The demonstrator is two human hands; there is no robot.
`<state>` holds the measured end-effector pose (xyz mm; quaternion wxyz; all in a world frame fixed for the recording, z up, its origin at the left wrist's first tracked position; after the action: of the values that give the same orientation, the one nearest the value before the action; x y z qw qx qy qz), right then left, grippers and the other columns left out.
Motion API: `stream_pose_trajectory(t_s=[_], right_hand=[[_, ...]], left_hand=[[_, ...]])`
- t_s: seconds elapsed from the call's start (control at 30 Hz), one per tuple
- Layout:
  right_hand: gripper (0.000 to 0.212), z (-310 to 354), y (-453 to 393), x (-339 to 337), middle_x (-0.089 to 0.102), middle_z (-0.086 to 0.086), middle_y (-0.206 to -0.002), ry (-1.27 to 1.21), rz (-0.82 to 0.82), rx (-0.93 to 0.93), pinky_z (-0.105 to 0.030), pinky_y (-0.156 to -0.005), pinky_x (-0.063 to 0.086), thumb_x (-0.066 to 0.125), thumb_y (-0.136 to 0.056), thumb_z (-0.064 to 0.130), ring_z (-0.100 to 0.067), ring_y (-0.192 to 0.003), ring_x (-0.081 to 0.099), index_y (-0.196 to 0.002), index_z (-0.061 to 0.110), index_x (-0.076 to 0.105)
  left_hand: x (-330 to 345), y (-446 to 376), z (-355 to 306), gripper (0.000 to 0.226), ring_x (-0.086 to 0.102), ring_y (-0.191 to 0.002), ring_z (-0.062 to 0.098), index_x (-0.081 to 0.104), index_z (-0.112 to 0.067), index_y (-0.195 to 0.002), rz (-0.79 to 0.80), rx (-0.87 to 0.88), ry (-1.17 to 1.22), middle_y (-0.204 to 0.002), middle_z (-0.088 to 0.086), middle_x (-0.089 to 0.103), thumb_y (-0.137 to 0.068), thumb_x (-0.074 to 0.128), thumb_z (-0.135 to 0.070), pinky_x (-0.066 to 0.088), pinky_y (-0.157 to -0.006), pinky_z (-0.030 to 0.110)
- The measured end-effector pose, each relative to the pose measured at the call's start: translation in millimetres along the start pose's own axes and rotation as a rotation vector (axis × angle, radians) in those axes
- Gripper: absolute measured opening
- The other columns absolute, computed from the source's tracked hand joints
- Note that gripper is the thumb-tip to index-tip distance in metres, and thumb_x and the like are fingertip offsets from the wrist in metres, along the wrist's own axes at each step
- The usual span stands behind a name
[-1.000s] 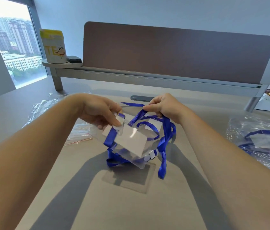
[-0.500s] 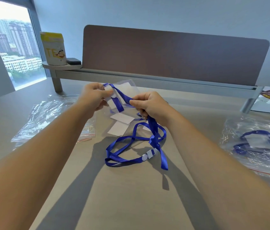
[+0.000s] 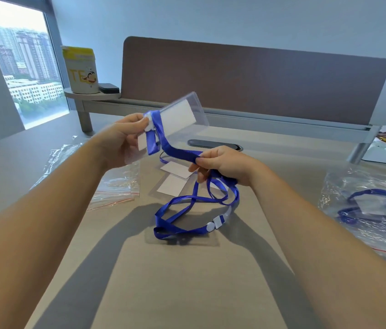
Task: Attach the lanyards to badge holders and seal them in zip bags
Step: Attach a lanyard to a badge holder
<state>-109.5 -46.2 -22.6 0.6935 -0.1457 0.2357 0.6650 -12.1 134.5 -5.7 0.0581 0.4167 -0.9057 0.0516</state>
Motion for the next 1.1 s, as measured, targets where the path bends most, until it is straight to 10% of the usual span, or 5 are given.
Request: stream_pose_trajectory(t_s=[0.23, 0.37, 0.53, 1.1], right_hand=[[0.017, 14, -7, 6, 0.063, -0.009, -0.1, 0.293, -0.139, -0.076, -0.018, -0.064, 0.044, 0.054, -0.089, 0.005, -0.017, -0.089, 0.053, -0.102, 0.006, 0.066], [0.01, 13, 0, 5, 0.06, 0.002, -0.076, 0.159, -0.114, -0.056, -0.014, -0.059, 0.045, 0.056, -0.088, 0.01, -0.008, -0.069, 0.054, -0.081, 0.014, 0.063], [0.01, 13, 1, 8, 0.061, -0.001, -0.081, 0.273, -0.102, -0.057, -0.02, -0.068, 0.048, 0.058, -0.086, 0.009, -0.009, -0.073, 0.056, -0.091, 0.006, 0.066], [0.015, 1, 2, 5, 0.058, -0.004, -0.085, -0.16, 0.139, 0.1, -0.013, -0.049, 0.05, 0.058, -0.085, 0.005, -0.013, -0.066, 0.056, -0.084, 0.019, 0.054]], left_hand=[[-7, 2, 0, 0.032, 0.066, -0.061, 0.009, 0.06, -0.014, -0.084, 0.33, -0.311, -0.432, -0.075, 0.001, 0.07, -0.058, 0.077, -0.021, 0.052, -0.051, 0.019], [-10, 4, 1, 0.059, 0.068, -0.064, 0.012, 0.064, -0.014, -0.074, 0.39, -0.362, -0.51, -0.074, 0.003, 0.073, -0.026, 0.092, -0.033, 0.051, -0.052, 0.021], [6, 6, 0, 0.024, 0.046, -0.047, 0.01, 0.047, -0.012, -0.063, 0.318, -0.422, -0.768, -0.051, -0.003, 0.063, -0.08, 0.065, -0.007, 0.034, -0.039, 0.015], [7, 7, -7, 0.025, 0.04, -0.055, 0.012, 0.045, -0.012, -0.065, 0.166, -0.284, -0.886, -0.058, 0.002, 0.058, -0.085, 0.056, -0.003, 0.036, -0.045, 0.015]])
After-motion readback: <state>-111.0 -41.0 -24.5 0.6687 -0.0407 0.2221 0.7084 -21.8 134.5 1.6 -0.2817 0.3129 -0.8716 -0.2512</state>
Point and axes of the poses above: each hand's wrist, its own y-axis away from the middle knuckle, its own x-axis out of the palm, z = x × y, the point moved 1 cm from there along -y, towards the middle knuckle
